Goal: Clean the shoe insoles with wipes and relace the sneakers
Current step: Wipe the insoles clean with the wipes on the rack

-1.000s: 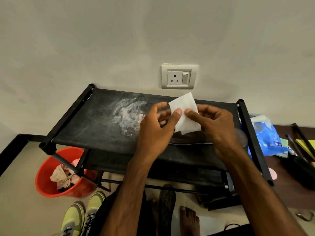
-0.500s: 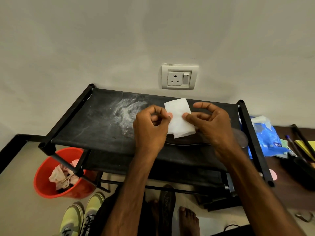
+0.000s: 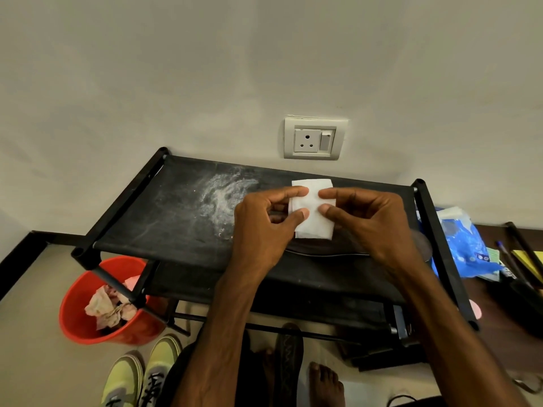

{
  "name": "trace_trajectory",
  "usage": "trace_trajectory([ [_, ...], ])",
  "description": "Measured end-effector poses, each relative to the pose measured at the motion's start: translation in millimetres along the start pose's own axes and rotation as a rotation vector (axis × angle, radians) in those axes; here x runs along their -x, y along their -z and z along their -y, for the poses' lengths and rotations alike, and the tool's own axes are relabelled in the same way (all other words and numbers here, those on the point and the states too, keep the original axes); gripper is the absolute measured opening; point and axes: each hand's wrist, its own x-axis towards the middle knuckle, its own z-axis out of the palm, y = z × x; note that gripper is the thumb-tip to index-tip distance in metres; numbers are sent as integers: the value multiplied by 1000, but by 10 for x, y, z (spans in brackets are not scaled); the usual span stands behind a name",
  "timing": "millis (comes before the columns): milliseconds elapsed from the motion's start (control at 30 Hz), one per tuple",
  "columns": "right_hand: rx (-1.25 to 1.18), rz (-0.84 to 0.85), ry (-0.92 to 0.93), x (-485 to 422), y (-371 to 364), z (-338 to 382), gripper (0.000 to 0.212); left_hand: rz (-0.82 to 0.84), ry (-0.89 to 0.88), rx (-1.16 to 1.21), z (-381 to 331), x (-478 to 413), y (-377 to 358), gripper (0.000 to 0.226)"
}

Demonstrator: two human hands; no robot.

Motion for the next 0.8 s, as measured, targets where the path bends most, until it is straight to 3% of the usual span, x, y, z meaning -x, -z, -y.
trace_trajectory([
  [267, 181, 115, 2, 5, 12, -26, 50, 52, -119, -157, 43, -33, 57, 32],
  [567, 278, 47, 103, -26, -34, 2, 27, 67, -137, -266, 48, -51, 91, 21],
  [800, -91, -30, -141, -37, -143, 64, 18, 34, -35, -176, 62, -69, 113, 15],
])
